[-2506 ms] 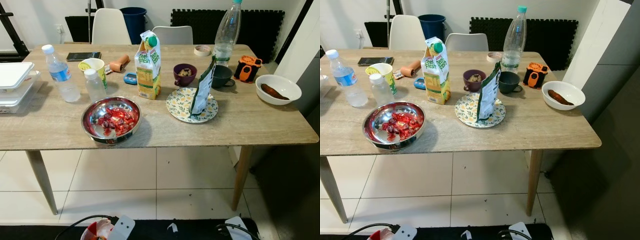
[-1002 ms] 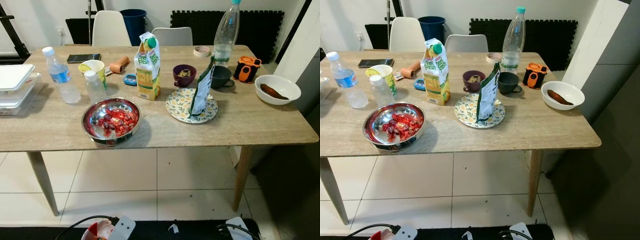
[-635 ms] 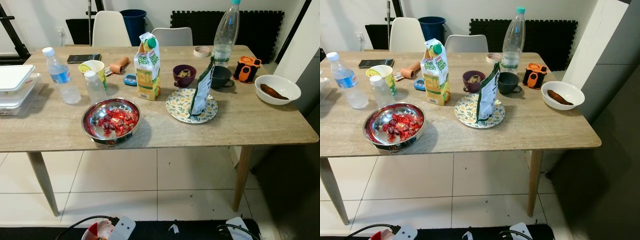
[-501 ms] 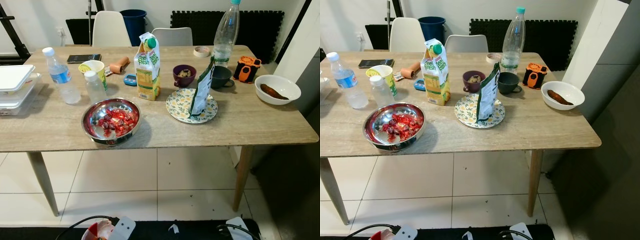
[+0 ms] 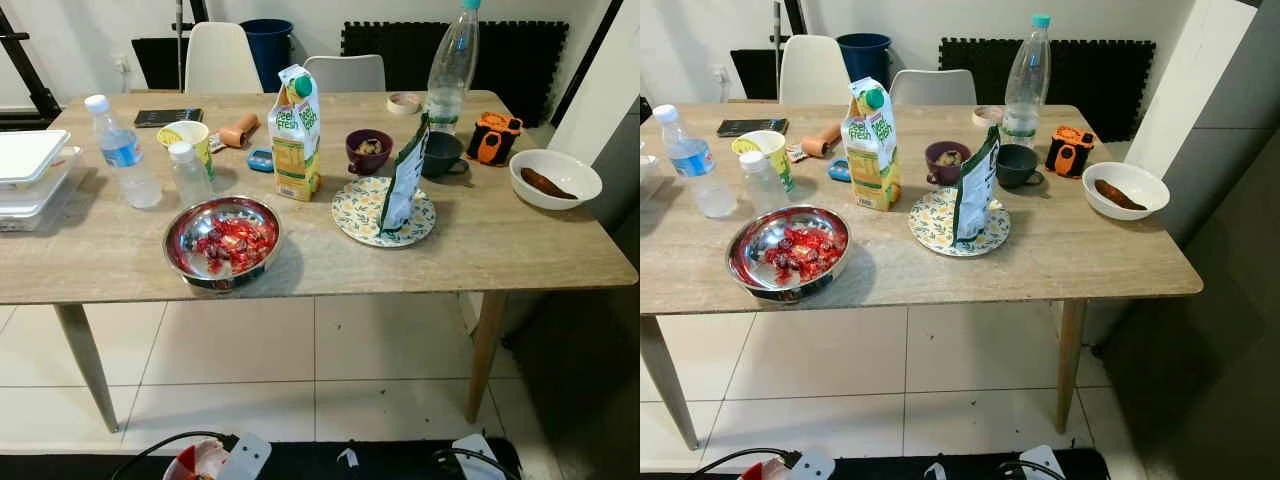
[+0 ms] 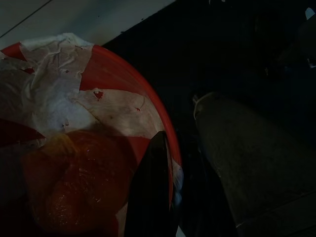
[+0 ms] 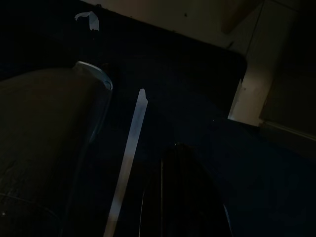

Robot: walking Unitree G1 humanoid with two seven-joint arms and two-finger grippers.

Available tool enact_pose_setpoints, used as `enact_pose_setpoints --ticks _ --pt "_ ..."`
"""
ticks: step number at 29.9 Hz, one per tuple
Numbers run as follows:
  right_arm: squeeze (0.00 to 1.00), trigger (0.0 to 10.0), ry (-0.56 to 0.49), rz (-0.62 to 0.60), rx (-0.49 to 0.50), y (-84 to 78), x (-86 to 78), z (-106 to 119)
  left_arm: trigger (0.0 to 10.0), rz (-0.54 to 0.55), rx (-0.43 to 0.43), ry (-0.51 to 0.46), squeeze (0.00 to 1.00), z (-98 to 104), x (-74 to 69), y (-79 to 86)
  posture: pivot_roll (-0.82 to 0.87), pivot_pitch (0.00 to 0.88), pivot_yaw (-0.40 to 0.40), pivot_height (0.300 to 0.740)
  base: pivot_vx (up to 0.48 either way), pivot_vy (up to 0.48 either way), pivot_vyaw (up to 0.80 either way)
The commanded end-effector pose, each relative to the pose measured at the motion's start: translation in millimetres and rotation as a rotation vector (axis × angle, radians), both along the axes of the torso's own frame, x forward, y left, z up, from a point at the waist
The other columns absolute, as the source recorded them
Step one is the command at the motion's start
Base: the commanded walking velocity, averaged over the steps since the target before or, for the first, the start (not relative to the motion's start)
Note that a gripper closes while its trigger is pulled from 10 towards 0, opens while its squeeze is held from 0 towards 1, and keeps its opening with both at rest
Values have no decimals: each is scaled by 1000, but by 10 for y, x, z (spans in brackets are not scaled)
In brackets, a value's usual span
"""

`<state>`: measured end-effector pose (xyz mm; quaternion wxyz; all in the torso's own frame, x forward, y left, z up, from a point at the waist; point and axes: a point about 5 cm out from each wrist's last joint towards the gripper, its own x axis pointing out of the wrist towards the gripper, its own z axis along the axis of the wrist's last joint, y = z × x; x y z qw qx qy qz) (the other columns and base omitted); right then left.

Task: Restocking fridge

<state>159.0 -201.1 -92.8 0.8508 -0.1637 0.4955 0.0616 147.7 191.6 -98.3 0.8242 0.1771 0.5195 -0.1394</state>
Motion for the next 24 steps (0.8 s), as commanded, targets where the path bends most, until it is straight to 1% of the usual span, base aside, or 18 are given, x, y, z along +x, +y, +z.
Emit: enact_pose_setpoints --ticks 1,24 --pt "0 10000 52 -16 11 25 -142 -62 10000 -10 2 73 0 -71 -186 -17 -53 114 6 740 0 0 0" --pt "0 10000 51 -20 12 26 -142 -63 10000 -9 1 77 0 -75 -198 -20 -55 115 9 740 0 0 0"
